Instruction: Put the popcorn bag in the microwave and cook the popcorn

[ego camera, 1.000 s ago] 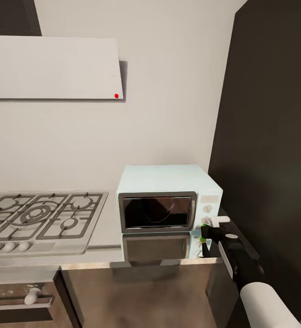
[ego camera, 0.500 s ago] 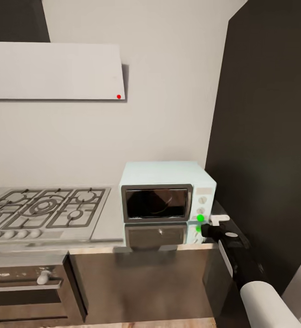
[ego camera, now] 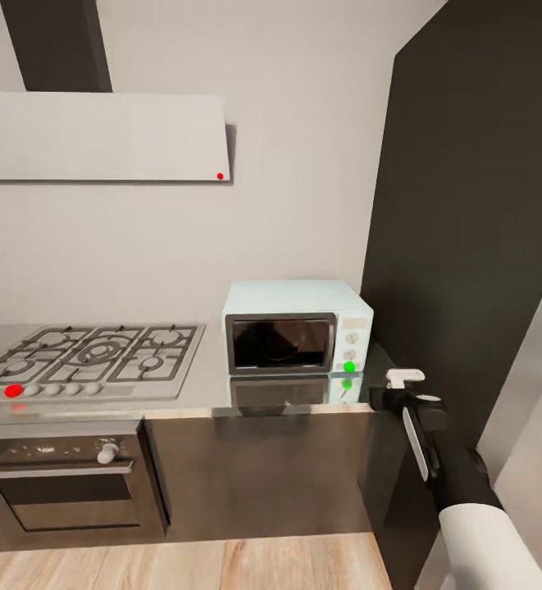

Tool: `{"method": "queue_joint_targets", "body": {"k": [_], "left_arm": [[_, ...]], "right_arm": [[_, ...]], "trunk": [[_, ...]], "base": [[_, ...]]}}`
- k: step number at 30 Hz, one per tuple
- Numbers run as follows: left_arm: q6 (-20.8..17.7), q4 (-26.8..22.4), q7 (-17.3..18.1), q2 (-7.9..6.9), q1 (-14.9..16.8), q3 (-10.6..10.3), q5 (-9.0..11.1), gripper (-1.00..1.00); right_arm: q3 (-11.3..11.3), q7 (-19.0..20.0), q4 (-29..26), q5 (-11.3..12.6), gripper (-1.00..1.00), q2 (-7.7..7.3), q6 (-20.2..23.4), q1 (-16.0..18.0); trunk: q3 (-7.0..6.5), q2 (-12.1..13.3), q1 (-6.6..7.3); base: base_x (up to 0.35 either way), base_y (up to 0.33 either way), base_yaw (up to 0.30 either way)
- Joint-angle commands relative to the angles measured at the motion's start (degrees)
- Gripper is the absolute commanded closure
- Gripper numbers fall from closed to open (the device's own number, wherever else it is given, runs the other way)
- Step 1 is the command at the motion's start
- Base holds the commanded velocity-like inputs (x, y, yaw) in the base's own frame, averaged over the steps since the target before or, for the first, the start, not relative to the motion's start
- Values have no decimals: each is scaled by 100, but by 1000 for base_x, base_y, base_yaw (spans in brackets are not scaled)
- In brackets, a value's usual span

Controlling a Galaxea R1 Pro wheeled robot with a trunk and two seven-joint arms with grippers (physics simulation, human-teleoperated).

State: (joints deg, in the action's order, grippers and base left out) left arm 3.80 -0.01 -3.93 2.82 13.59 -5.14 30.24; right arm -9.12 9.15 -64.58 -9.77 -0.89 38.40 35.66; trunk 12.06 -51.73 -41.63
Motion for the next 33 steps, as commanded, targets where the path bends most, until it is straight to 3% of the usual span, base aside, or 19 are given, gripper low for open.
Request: {"method": "queue_joint_targets", "body": {"k": [1, 6, 8, 10, 12, 14, 17, 18, 19, 21, 24, 27, 33], "left_arm": [[15, 1, -21, 1, 3, -49, 43, -100], [15, 1, -21, -10, 3, -49, 43, -100], [15, 1, -21, -16, 3, -49, 43, -100], [15, 1, -21, -18, 3, -49, 43, -100], [15, 1, -21, -18, 3, -49, 43, -100], [15, 1, -21, -22, 3, -49, 43, -100], [15, 1, -21, -30, 3, -49, 36, -100], [15, 1, -21, -36, 3, -49, 35, -100], [15, 1, -21, -43, 3, -49, 35, -100], [15, 1, -21, -65, 3, -49, 34, -100], [15, 1, -21, -68, 3, -49, 31, -100], [8, 1, -21, -71, 3, -49, 26, -100], [-72, 9, -10, -67, 3, -57, -16, -100]], "right_arm": [[-7, 51, -13, -59, 100, 1, 39, 3], [-2, 50, 98, -63, 100, 1, 28, -202], [-2, 56, 591, -49, 100, -2, -37, -219], [-8, 59, 1546, -59, 100, -35, -414, -220], [-5, 17, 3094, -92, 100, -69, -1535, -220], [-6, -6, 4263, -168, 100, -91, -2245, -222], [4, -35, 6022, -209, 100, -322, -2932, -227], [5, -33, 6332, -206, 100, -354, -3145, -205], [6, -42, 6474, -208, 100, -361, -3284, -235], [7, -48, 6607, -219, 100, -341, -3418, -954], [4, -68, 6629, -209, 100, -319, -3594, -1601], [-1, -103, 6637, -193, 100, -310, -3928, -1855], [-2, -209, 6639, -167, 100, -297, -4066, -2102]], "trunk": [[8, -6, 3], [8, -6, 3], [8, -6, 3], [8, -6, 3], [8, -6, 3], [8, -6, 3], [8, -6, 3], [8, -6, 3], [8, -6, 3], [8, -6, 3], [8, -6, 3], [8, -6, 3], [8, -6, 3]], "base": [[-340, 0, 0], [-340, 0, 0], [-340, 0, 0], [-321, 0, 0], [-256, 0, 0], [-88, 0, 0], [-18, 0, 0], [-3, 0, 0], [-2, 0, 0], [0, 0, 0], [0, 0, 0], [0, 0, 0], [0, 0, 0]]}}
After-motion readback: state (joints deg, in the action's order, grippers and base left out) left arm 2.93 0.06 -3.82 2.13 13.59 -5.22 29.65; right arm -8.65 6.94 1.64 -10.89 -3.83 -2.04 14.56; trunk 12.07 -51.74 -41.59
